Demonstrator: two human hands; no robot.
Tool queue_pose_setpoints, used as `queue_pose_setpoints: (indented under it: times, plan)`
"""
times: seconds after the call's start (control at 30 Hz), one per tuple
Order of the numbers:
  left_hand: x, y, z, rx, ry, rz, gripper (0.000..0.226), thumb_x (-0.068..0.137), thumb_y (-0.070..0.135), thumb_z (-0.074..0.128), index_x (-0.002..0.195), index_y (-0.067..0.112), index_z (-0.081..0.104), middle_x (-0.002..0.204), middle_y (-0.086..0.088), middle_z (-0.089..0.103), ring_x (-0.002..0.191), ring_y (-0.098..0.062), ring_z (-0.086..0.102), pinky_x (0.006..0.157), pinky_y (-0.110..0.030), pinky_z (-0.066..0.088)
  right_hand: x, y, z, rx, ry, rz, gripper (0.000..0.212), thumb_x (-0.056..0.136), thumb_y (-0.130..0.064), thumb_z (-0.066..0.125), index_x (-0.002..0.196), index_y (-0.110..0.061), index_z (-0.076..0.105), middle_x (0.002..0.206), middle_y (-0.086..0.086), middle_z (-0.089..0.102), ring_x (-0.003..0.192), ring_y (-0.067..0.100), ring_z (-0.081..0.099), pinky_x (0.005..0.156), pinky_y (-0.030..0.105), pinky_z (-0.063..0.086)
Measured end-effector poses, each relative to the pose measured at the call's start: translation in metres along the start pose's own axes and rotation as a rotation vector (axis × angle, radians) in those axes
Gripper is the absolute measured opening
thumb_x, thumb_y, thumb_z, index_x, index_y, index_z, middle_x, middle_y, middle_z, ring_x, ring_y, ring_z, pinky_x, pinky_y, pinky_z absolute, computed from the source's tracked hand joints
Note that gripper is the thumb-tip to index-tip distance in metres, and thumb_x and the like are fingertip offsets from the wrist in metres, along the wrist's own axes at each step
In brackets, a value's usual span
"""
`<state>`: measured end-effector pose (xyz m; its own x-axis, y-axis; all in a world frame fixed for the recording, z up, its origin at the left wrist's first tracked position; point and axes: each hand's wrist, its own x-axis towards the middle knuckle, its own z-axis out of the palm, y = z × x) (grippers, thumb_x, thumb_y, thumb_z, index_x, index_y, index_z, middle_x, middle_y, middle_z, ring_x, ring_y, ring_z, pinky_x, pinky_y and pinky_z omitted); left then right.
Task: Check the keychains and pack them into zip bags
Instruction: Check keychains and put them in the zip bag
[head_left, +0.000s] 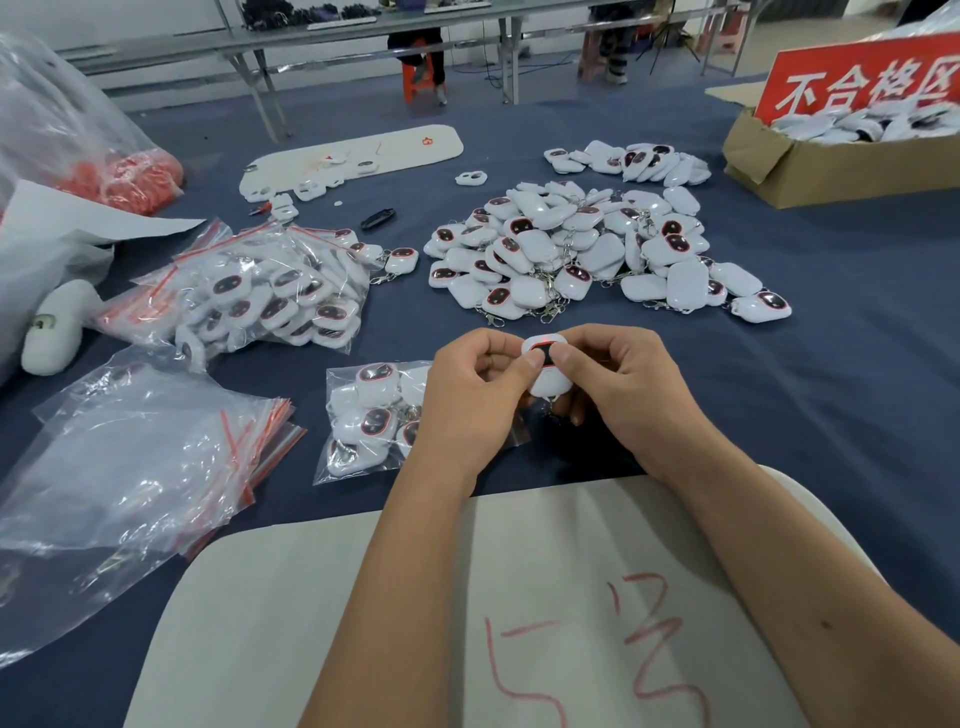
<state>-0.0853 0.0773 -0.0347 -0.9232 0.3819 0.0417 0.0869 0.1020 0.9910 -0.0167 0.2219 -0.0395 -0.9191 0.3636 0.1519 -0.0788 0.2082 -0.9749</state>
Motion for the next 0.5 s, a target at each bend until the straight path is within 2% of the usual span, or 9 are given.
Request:
queue_pose_setpoints:
  times: [0.2,0.33,0.43,0.5]
  plan:
    - [-0.0017,0.0017,0.0004,-0.019,-0.006,-0.017,0.005,0.094,0.014,0.075,0.096,0.01,0.073,0.088,-0.015,0.076,0.071,-0.016,0.07,0.06,-0.032,0.06,0.0009,0.0003,-0.0013,0.018,-0.005,0.012,0.02,0.104,-0.013,0.06,0.097,-0.018,0.078,0.07,0.004,0.073,0.057,0.021,0.059,0.053,0.029,0.051]
    - [-0.002,0.0018,0.0014,-0.03,0.004,-0.008,0.004,0.094,0.014,0.075,0.095,0.01,0.073,0.086,-0.012,0.077,0.072,-0.014,0.07,0.059,-0.026,0.059,0.0012,0.0017,-0.0024,0.008,0.001,-0.005,0.019,0.103,-0.015,0.061,0.096,-0.02,0.078,0.067,0.004,0.072,0.055,0.019,0.058,0.054,0.027,0.051]
    - [-0.001,0.001,0.0007,-0.043,0.057,0.014,0.005,0.095,0.016,0.075,0.095,0.011,0.074,0.087,-0.011,0.076,0.071,-0.009,0.069,0.062,-0.019,0.056,0.0003,0.0014,-0.0017,0.092,-0.058,-0.001,0.016,0.1,-0.01,0.067,0.104,-0.02,0.078,0.075,0.006,0.074,0.061,0.016,0.063,0.06,0.025,0.054]
    - [-0.0011,0.0021,0.0004,-0.031,0.071,0.019,0.006,0.096,0.017,0.073,0.094,0.012,0.074,0.086,-0.01,0.076,0.07,-0.008,0.069,0.064,-0.02,0.057,0.0,0.0021,-0.0008,0.113,-0.086,-0.001,0.019,0.096,-0.004,0.07,0.108,-0.017,0.077,0.082,0.005,0.077,0.066,0.014,0.065,0.063,0.024,0.055]
